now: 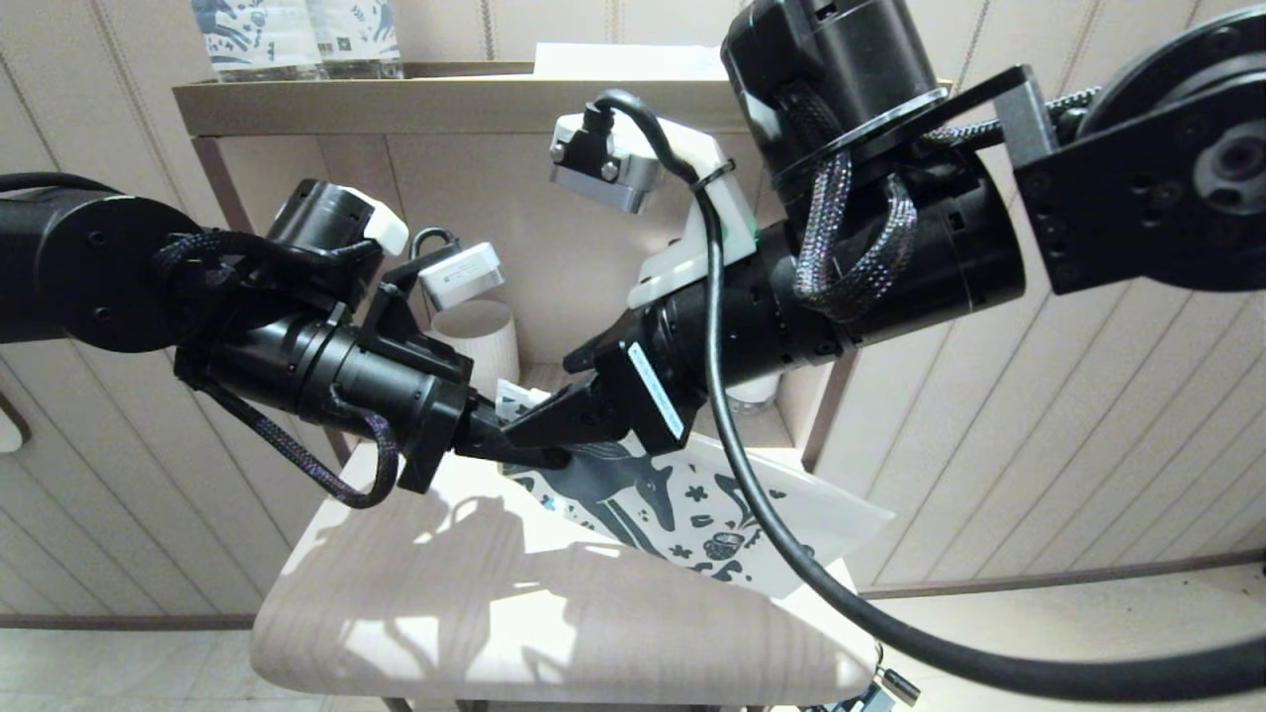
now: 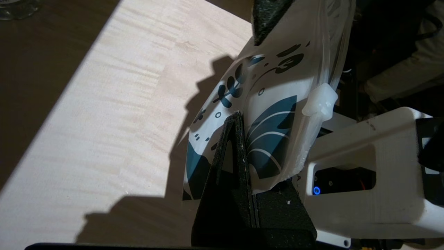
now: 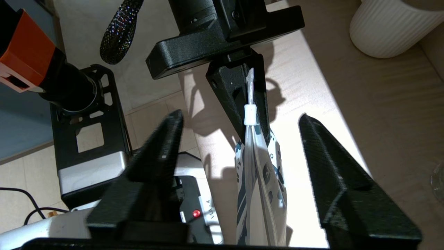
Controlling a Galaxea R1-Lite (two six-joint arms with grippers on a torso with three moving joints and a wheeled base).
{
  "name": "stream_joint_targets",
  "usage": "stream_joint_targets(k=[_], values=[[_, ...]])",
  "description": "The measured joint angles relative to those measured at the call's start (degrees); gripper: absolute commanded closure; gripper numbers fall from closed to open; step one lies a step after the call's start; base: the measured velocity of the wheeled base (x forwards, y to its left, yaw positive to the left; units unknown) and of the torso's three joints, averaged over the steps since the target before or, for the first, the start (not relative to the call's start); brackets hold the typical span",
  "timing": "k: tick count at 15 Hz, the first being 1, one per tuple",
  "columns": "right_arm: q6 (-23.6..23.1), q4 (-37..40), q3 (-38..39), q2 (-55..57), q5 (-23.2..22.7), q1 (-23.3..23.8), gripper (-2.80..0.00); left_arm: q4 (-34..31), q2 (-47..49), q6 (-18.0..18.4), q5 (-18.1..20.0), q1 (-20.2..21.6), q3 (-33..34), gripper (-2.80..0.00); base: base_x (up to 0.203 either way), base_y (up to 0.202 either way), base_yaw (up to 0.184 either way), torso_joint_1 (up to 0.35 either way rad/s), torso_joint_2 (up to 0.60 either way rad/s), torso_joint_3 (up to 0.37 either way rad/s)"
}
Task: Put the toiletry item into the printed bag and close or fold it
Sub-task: Close the strorage bag and place it on the desk
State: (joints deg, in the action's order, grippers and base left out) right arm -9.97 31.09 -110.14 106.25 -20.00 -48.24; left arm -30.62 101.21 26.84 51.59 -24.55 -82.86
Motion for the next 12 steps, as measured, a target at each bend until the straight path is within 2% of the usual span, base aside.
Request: stream_joint_targets(k=[1,2,12], values=[[0.02,0.02,0.02,0.13,0.00,0.00,0.00,0.01,0.00,0.01,0.00,0.05,0.00,0.00,0.000,0.000,0.000,0.000,0.00,0.000],[-0.01,0.02,0.10,0.22,0.00,0.00,-2.80,0.01,0.00,0.01,0.04,0.05,0.00,0.00,0.000,0.000,0.000,0.000,0.00,0.000],[0.09,0.02,0.30,0.74,-0.09,-0.07,-2.80,0.42,0.00,0.08,0.17,0.11,0.76,0.00,0.000,0.000,0.000,0.000,0.00,0.000]])
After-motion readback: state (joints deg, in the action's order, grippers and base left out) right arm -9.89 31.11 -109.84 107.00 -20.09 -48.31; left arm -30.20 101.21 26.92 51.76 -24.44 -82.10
